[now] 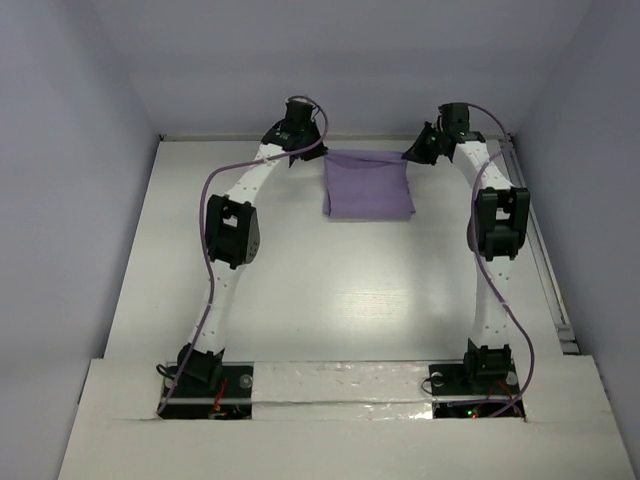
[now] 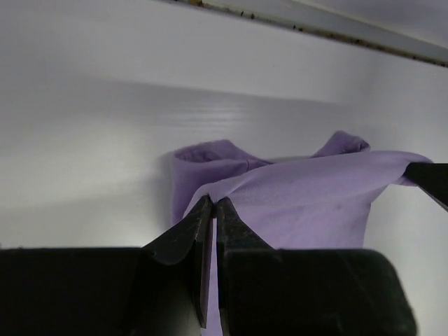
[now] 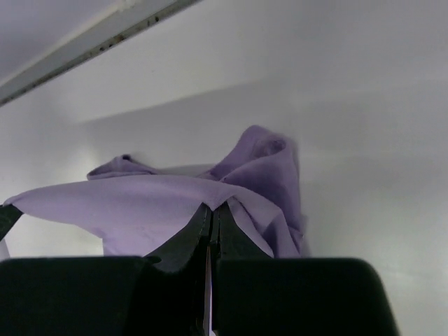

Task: Fold and stack the t-shirts
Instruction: Fold the long partially folded tshirt into a neat square

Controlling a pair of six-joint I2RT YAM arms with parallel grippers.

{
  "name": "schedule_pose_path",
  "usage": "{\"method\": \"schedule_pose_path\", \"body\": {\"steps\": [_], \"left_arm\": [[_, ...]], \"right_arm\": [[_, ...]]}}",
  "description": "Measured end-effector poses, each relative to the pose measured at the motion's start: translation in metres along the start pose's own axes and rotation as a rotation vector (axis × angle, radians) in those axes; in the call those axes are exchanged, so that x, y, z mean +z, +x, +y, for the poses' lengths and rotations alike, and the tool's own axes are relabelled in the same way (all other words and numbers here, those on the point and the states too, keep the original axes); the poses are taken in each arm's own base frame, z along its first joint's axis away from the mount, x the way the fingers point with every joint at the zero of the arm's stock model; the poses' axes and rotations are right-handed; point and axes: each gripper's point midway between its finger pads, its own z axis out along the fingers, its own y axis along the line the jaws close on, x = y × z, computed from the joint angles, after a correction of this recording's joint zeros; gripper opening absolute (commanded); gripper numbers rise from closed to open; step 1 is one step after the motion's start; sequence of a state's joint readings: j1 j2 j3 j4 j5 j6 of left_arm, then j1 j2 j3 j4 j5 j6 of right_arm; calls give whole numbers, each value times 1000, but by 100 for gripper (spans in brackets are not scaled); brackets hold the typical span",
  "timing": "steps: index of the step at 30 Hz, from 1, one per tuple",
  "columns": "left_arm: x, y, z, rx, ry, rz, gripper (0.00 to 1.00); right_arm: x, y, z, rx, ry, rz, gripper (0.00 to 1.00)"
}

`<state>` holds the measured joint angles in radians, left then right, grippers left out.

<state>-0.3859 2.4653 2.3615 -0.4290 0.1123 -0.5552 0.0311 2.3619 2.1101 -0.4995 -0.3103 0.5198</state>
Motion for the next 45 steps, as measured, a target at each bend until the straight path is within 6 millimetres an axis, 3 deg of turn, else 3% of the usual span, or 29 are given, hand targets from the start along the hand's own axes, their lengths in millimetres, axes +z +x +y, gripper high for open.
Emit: {"method": "schedule_pose_path", "body": {"steps": [2, 4, 5, 6, 7, 9, 11, 15, 18, 19, 20, 24, 26, 28, 31, 33, 35, 39, 45], "left_arm": [[14, -3, 4, -18, 15, -14, 1], [26, 1, 13, -37, 18, -8, 14], [32, 4, 18, -47, 17, -1, 23], [37, 7, 23, -59, 14, 5, 38], [41, 8, 29, -68, 12, 11, 42], [44, 6, 39, -91, 6, 14, 49], [44, 2, 43, -101, 6, 11, 51], [34, -7, 49, -106, 5, -12, 48], [16, 6, 40, -89, 6, 19, 41], [9, 12, 31, -75, 15, 28, 40], [3, 18, 18, -54, 33, 35, 39], [-22, 59, -52, 36, 167, 81, 34], [-28, 86, -76, 68, 219, 119, 33], [-28, 107, -85, 90, 243, 155, 31], [-14, 126, -65, 94, 211, 205, 27], [-4, 138, -39, 87, 169, 229, 27], [2, 162, -6, 69, 116, 274, 26], [-17, 167, 9, 45, 147, 241, 26], [-61, 206, 17, 66, 149, 274, 26]], "right_arm": [[9, -4, -1, 0, 1, -4, 7], [16, 2, -7, 11, 12, 17, 13], [20, 4, -10, 18, 18, 26, 19], [23, 4, -12, 20, 22, 29, 26], [26, 6, -14, 26, 27, 35, 42], [28, 7, -22, 40, 46, 38, 59], [27, 7, -27, 47, 57, 43, 69], [17, 0, -27, 42, 55, 29, 71], [-9, -1, -18, 35, 42, 10, 29], [-21, 3, -14, 35, 35, 5, 9], [-36, 10, -9, 31, 29, 6, 2], [-79, 39, 24, 0, -43, 1, 0], [-81, 58, 38, -26, -86, 24, 0], [-72, 79, 42, -40, -106, 68, 0], [-45, 115, 32, -41, -92, 158, 0], [-26, 139, 12, -27, -61, 209, 0], [-18, 167, -9, 16, -41, 258, 0], [-30, 179, -15, 55, -93, 226, 0], [-75, 232, -22, 89, -119, 256, 0]]}}
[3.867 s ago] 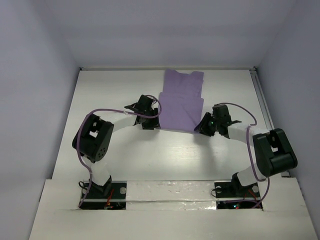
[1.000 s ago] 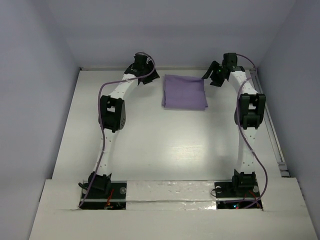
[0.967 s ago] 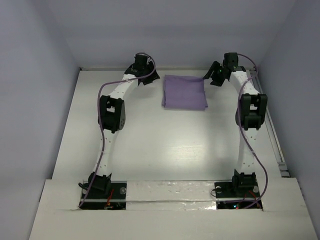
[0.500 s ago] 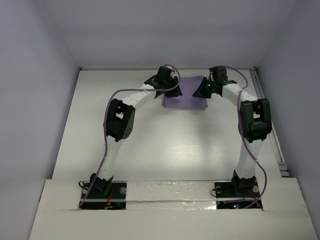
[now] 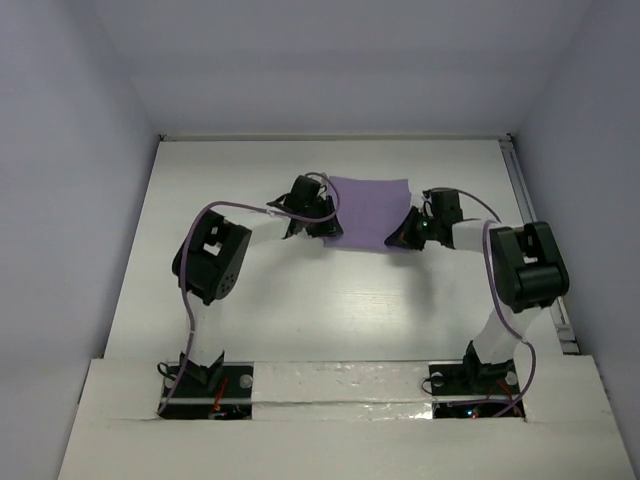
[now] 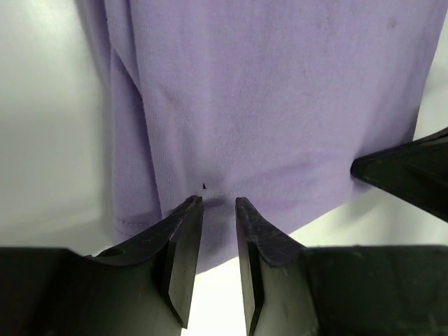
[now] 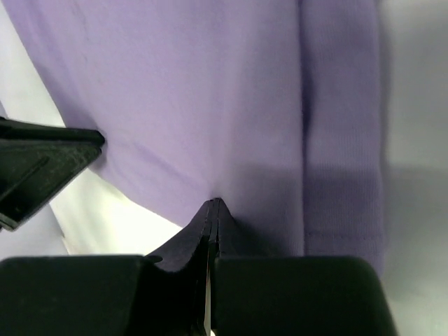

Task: Fold and stack the t-shirts
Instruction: Fold the long partially folded tshirt into a neat square

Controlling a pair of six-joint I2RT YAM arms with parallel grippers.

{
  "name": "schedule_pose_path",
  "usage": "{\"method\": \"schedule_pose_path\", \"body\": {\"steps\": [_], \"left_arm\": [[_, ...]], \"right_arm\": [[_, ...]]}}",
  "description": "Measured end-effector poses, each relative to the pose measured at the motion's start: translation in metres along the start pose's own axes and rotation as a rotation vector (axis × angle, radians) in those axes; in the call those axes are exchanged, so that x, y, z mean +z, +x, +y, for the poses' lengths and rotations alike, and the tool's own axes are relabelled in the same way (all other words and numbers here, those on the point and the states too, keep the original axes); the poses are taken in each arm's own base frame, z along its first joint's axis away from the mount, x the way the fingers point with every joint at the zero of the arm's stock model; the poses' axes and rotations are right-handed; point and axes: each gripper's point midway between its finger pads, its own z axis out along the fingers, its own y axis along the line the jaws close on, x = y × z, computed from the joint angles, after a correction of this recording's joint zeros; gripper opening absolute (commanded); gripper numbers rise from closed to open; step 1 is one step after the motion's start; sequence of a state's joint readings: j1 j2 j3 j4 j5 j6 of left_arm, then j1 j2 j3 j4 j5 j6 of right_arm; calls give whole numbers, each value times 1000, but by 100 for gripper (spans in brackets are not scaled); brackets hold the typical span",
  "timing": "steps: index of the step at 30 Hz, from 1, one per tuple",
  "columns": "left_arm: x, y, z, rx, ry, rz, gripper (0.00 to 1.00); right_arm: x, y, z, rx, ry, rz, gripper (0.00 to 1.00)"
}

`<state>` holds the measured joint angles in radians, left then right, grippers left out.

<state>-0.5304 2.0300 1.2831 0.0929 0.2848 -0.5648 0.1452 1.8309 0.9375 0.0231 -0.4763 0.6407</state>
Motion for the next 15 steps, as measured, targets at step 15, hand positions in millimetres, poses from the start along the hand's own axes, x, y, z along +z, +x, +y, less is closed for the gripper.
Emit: {"method": "schedule_pose_path", "body": {"steps": [15], "left_arm": [[-82, -9, -40, 42, -12, -46, 27]], "right_arm": [[-74, 19, 40, -74, -19, 11, 0]]}}
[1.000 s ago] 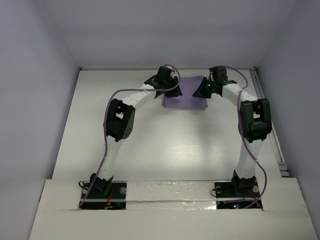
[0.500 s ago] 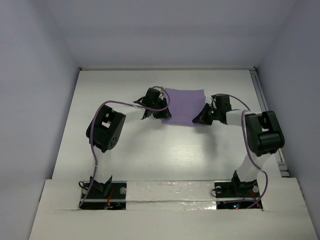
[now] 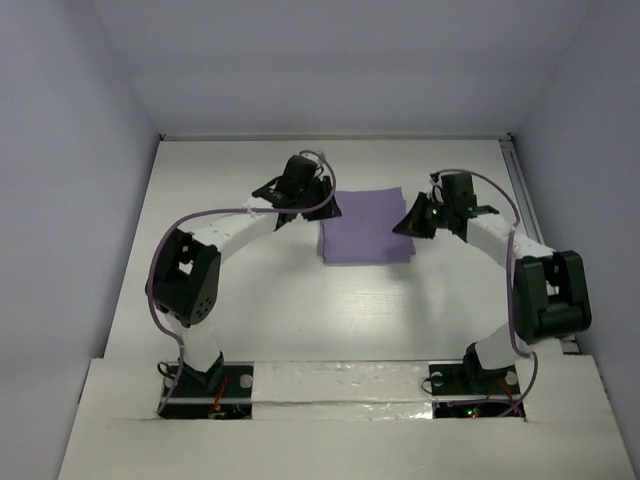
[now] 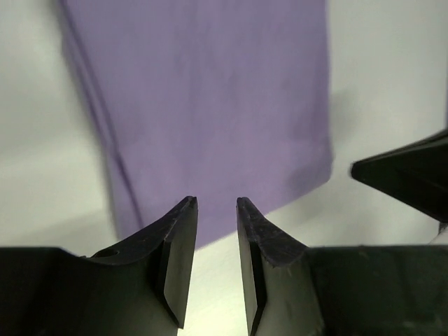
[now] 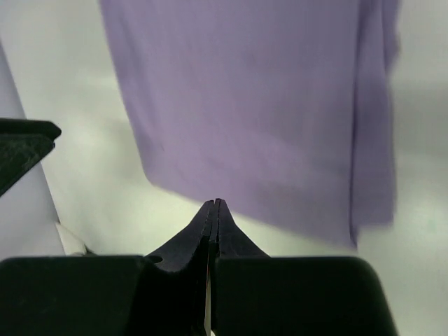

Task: Fold and stack the t-shirts
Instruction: Fold the long partially folded tshirt into a neat square

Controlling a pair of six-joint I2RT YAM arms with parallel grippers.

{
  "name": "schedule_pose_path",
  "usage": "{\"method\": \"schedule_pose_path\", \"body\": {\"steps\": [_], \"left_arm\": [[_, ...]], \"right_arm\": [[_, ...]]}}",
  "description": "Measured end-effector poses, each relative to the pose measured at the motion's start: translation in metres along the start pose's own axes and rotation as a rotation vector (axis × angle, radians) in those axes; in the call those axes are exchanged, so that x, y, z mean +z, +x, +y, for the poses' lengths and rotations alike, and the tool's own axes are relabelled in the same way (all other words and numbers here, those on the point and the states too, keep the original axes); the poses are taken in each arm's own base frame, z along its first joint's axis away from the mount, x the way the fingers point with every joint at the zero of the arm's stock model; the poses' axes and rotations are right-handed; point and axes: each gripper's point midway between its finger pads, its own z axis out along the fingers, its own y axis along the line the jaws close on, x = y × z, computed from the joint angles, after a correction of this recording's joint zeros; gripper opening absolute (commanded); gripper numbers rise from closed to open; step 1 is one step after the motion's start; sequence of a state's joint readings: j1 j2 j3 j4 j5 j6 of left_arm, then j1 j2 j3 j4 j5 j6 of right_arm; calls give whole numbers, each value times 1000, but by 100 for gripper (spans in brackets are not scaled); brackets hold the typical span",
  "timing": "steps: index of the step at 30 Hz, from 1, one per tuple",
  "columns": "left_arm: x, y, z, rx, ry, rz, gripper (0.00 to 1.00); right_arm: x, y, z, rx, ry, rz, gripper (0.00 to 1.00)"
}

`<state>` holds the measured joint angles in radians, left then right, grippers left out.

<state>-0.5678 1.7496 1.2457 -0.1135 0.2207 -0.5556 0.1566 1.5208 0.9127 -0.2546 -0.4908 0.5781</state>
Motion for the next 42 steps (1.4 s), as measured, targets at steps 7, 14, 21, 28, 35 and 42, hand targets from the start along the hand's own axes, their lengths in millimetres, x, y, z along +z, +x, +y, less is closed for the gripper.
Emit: {"method": "schedule_pose_path", "body": {"steps": [7, 14, 21, 28, 35, 42], "left_arm": [[48, -79, -28, 56, 33, -119, 26], [128, -68, 42, 8, -89, -23, 26], [134, -81, 70, -58, -79, -46, 26], [119, -87, 75, -58, -91, -56, 31], [23, -143, 29, 30, -70, -222, 51], [-195, -195, -50, 127, 53, -667, 81]], "right_arm": [[51, -84, 12, -13, -28, -56, 0], [101, -132, -29, 94, -5, -62, 0], [107, -145, -67, 213, -46, -48, 0], [105, -146, -63, 191, -60, -48, 0], [47, -169, -12, 85, -80, -120, 62], [-127, -162, 96, -162, -172, -483, 100]]}}
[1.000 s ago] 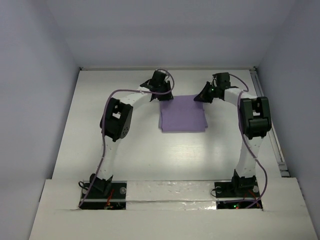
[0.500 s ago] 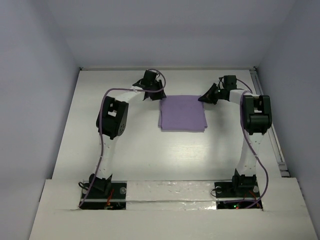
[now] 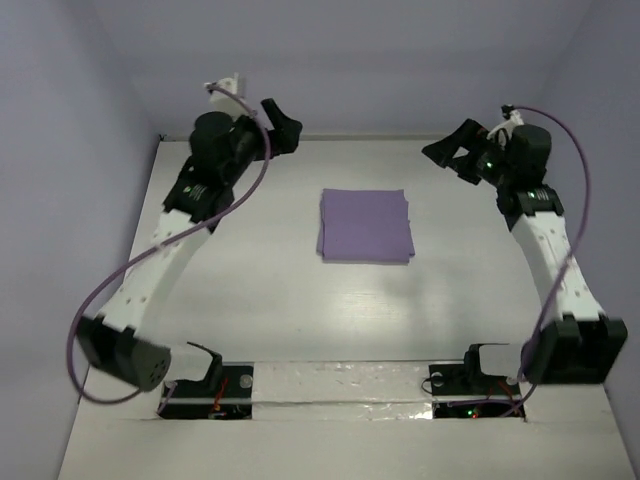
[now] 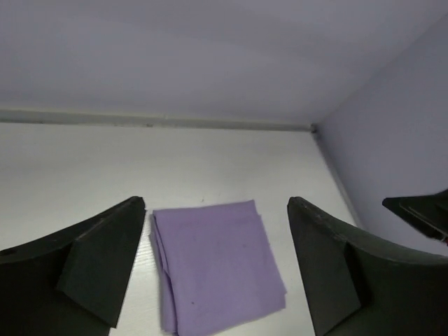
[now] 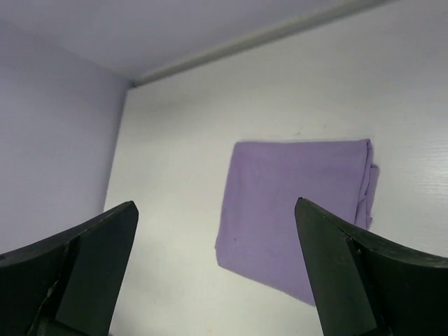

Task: Fold and stack the t-shirts
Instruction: Fold the long partially folded tshirt into a neat square

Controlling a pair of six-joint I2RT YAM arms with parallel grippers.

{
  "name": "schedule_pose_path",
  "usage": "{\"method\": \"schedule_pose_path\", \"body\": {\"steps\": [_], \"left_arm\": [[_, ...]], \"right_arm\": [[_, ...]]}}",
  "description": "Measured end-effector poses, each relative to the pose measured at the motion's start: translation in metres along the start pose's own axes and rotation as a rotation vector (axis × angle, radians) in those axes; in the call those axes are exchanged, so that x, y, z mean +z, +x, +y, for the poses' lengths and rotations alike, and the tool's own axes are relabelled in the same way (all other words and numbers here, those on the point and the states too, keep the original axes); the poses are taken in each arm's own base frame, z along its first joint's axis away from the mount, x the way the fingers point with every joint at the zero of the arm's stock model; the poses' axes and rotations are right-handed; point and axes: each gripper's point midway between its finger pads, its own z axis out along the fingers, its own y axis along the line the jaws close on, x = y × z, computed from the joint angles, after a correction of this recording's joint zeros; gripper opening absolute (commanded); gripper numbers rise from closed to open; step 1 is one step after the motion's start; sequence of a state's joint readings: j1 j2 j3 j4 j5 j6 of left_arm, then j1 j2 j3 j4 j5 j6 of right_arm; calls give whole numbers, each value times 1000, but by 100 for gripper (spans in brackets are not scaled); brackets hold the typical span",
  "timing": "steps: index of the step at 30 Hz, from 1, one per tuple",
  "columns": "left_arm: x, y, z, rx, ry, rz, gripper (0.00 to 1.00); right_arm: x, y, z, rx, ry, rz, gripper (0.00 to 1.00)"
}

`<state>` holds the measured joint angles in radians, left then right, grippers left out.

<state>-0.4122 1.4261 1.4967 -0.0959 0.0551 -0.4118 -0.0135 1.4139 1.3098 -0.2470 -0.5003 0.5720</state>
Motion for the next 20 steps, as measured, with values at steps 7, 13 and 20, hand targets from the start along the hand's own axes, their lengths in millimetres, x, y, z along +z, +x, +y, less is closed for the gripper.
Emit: {"method": "schedule_pose_path", "body": {"steps": [7, 13, 20], "left_arm": [[-108, -54, -8, -53, 10, -246, 99], [-127, -62, 1, -61, -39, -284, 99], [-136, -55, 8, -53, -69, -269, 99]], "right_arm": [[-99, -22, 45, -97, 15, -280, 100], [-135, -41, 47, -127, 100, -426, 100], [-158, -45, 55, -137, 104, -489, 100]]}}
